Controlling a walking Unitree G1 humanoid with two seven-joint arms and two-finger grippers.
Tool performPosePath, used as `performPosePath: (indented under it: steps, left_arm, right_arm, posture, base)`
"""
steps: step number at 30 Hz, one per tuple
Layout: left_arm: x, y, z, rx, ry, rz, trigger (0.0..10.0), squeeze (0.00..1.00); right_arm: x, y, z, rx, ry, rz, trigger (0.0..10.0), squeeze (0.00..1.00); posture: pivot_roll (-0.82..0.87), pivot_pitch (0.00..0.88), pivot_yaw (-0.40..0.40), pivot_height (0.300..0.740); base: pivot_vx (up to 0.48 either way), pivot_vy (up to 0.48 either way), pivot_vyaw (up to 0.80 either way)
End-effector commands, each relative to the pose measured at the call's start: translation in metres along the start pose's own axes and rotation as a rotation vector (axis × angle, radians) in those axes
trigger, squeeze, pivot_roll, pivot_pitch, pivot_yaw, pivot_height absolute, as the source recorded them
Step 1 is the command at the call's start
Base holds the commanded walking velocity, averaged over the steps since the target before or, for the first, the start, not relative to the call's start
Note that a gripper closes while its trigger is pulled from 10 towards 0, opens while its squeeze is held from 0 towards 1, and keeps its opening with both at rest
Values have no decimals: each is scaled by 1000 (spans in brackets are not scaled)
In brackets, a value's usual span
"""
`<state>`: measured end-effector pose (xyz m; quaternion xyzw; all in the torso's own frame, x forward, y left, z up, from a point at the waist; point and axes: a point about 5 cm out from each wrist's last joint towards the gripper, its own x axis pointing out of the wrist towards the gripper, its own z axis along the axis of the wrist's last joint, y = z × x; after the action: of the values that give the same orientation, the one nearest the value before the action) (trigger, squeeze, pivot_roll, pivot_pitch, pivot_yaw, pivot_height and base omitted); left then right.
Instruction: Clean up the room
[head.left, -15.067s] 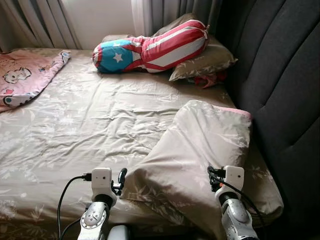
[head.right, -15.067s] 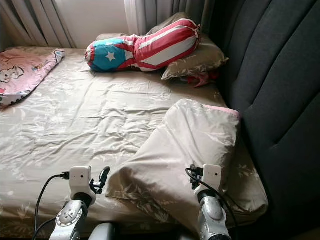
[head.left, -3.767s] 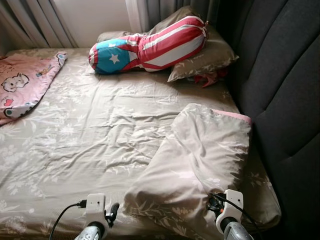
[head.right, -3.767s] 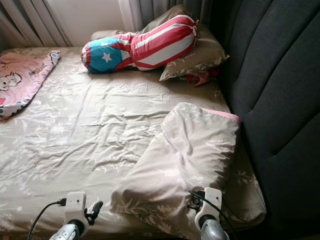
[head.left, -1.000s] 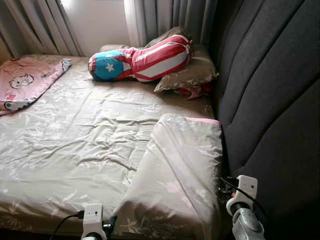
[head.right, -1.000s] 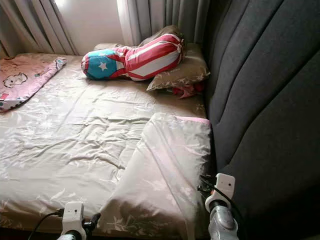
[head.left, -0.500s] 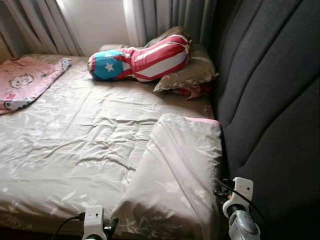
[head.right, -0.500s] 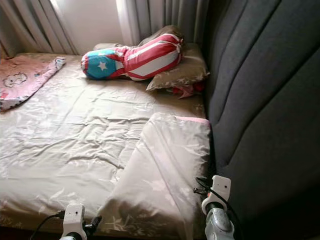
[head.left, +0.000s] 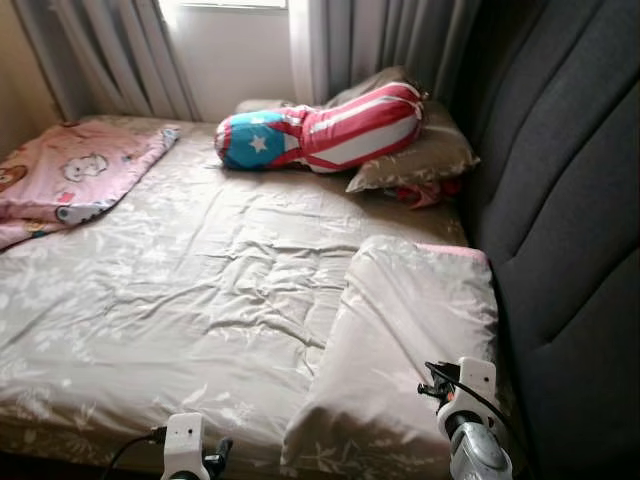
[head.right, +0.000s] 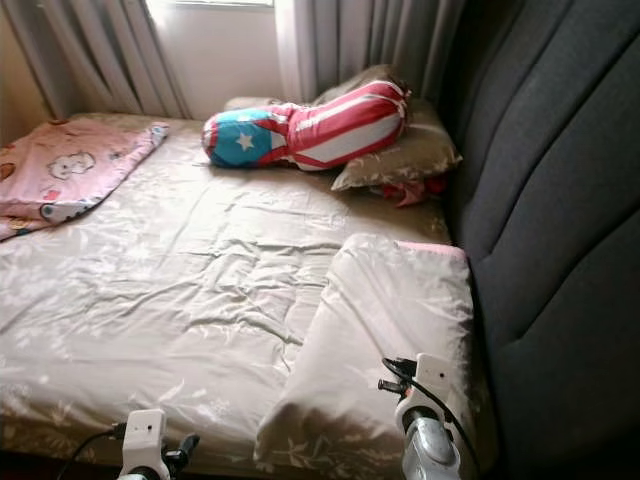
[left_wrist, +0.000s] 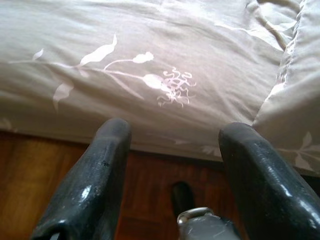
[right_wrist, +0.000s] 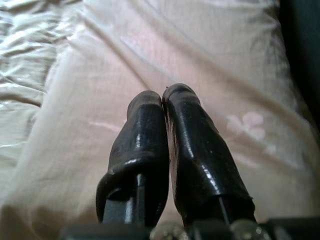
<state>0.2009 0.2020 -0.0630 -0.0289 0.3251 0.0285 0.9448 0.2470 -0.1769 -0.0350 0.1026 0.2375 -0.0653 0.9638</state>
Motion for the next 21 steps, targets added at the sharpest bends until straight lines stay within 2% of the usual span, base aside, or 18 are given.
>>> performPosePath:
  steps: [1,21]
  left_arm:
    - [-3,3,-7,7,33,11,10000,0]
    - [-3,4,-7,6,30,17,10000,0]
  right_arm:
    - [0,3,-3,-1,22,8,10000,0]
    - [2,8,-2,6,24,26,10000,0]
  posture:
    - [-8,16,-30,740]
    - [-3,19,-29,740]
  base:
    - [0,480,0]
    - [0,480,0]
